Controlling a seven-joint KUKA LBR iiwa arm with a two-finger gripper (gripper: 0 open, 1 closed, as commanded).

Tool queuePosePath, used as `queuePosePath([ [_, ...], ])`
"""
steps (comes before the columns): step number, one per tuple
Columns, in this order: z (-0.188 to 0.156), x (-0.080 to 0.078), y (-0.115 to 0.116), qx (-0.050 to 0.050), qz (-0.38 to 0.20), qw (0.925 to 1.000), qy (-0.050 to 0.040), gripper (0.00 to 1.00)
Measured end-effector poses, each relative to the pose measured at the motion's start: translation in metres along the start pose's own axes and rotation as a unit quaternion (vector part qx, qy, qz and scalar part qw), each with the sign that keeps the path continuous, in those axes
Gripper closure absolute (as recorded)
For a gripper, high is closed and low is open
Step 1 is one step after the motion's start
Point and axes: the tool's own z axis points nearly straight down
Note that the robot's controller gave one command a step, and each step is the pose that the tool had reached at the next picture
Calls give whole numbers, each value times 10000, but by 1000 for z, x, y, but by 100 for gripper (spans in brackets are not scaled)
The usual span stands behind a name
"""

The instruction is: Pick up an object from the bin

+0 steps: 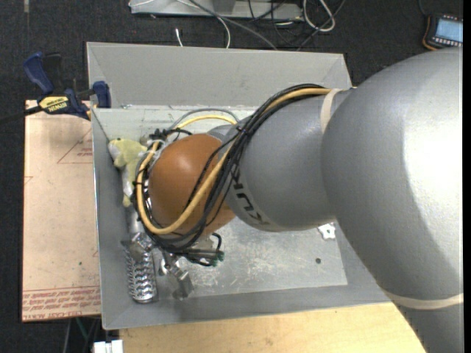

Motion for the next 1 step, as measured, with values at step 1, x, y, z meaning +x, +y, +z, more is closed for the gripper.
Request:
queuePosePath([
  [1,29,11,-2,-3,-1427,9898,-35,0],
])
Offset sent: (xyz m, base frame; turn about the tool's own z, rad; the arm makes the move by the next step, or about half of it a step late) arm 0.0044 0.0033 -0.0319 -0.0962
